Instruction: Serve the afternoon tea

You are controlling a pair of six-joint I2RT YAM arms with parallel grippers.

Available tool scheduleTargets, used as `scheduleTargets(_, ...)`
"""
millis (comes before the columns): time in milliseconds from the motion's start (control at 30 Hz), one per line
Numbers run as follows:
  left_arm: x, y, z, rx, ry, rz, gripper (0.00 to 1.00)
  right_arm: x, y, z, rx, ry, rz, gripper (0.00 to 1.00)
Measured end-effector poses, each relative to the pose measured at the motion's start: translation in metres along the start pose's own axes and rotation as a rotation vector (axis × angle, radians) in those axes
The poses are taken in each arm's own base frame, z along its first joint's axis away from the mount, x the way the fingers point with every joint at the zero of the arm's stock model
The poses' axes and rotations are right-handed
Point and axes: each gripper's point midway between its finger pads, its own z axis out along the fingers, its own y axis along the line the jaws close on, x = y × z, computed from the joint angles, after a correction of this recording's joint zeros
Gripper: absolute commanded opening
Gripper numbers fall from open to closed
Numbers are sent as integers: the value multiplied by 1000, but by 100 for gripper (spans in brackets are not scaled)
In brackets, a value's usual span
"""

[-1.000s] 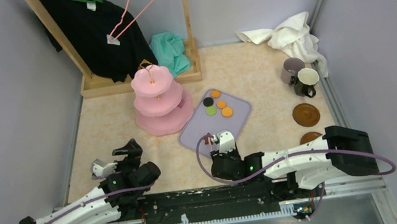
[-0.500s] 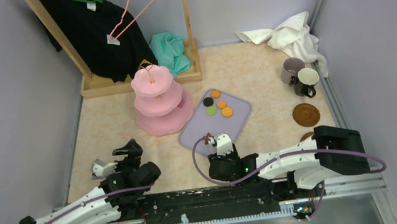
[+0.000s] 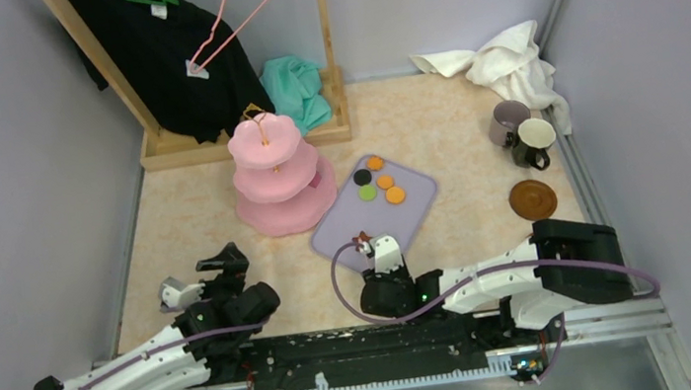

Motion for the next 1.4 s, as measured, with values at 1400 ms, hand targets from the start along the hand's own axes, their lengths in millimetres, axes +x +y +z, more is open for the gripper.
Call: scheduleTargets(1400, 1, 2, 0, -4, 5, 2, 99, -31, -12, -24, 26, -3, -112, 40)
